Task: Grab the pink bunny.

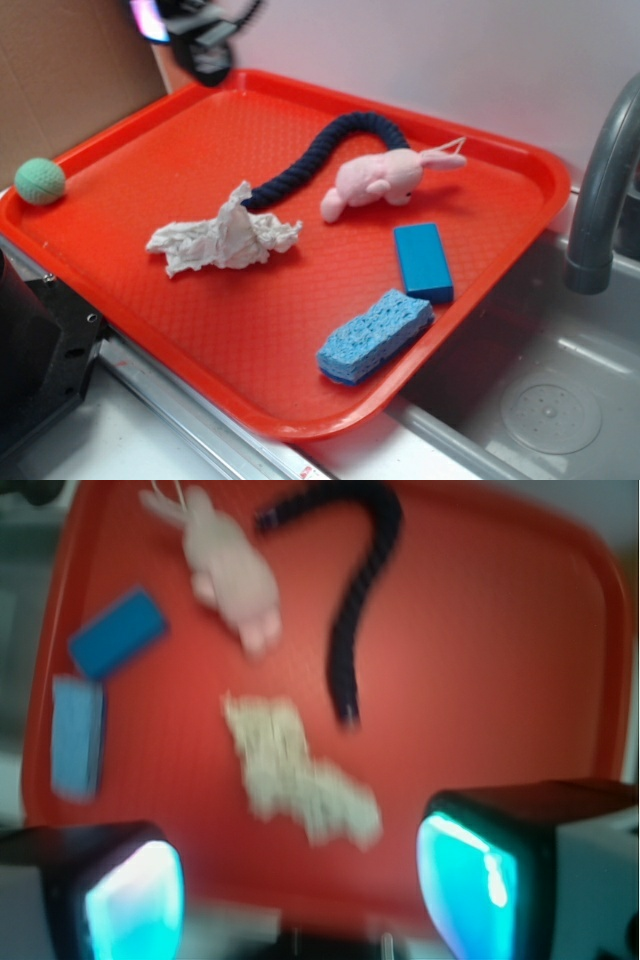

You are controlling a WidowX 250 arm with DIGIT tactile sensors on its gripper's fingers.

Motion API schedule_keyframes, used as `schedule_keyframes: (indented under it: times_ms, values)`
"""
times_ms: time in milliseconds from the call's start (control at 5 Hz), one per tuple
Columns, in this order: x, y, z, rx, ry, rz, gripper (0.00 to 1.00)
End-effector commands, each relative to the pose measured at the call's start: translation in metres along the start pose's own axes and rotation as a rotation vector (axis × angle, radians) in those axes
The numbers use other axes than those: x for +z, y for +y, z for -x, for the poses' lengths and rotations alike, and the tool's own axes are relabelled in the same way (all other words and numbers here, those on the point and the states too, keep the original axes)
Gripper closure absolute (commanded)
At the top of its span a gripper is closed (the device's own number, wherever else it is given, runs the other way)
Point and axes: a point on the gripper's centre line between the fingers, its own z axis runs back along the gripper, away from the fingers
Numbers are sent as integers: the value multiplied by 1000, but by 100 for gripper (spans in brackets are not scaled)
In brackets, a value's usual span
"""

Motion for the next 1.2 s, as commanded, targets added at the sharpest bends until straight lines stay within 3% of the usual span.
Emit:
schedule_keyframes:
  times_ms: [0, 200, 400, 600, 800, 1000]
  values:
    - [-28, -20, -67, -137, -162, 135, 0]
    - [-54, -23, -78, -175, -192, 174, 0]
    - [-88, -28, -77, -198, -134, 87, 0]
    - [-126, -22, -75, -167, -36, -22, 100]
    - [-113, -17, -71, -160, -57, -19, 100]
    - [-62, 2, -55, -167, -239, -92, 100]
